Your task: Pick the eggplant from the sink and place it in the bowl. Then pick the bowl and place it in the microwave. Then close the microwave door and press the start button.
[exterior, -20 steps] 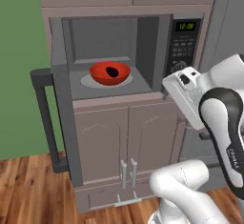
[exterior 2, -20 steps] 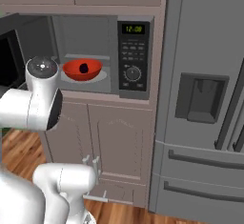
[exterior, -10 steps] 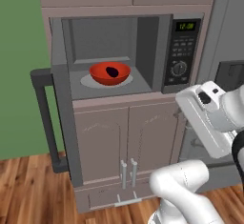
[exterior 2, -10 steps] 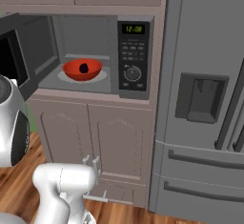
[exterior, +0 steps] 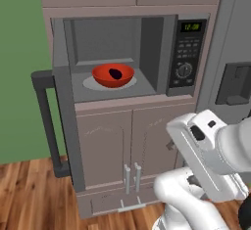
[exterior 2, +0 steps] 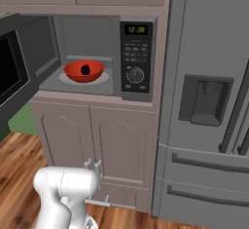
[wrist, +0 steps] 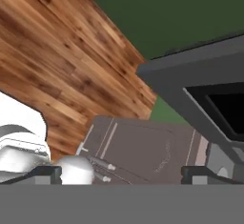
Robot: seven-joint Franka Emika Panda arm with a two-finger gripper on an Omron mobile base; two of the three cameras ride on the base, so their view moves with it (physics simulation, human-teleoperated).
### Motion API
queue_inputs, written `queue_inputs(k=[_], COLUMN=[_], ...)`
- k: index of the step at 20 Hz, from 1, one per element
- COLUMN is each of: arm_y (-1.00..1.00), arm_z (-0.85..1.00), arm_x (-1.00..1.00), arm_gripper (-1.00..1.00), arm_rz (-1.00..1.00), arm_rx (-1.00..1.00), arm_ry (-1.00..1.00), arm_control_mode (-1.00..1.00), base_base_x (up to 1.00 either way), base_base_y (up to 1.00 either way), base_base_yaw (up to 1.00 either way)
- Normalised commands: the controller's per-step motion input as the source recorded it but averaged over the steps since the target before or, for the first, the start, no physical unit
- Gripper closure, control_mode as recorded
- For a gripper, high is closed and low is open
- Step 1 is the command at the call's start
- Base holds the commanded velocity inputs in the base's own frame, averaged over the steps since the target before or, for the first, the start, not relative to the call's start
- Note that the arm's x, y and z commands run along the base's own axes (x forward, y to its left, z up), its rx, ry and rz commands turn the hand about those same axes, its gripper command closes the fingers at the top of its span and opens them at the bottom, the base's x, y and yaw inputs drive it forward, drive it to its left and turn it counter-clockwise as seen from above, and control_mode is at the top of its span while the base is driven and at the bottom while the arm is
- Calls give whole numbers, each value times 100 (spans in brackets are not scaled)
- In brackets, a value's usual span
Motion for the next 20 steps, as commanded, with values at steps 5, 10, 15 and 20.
queue_inputs(k=[5, 10, 15, 20], arm_y=[68, 48, 92, 97], arm_z=[0, 0, -7, -7], arm_x=[-27, -31, 1, 5], arm_gripper=[-100, -100, -100, -100], arm_rz=[-18, -16, -11, -5], arm_rx=[-2, -2, -6, -6], arm_ry=[0, 0, -1, -7], arm_control_mode=[-100, -100, -100, -100], base_base_x=[0, 0, 0, 0], base_base_y=[0, 0, 0, 0], base_base_yaw=[0, 0, 0, 0])
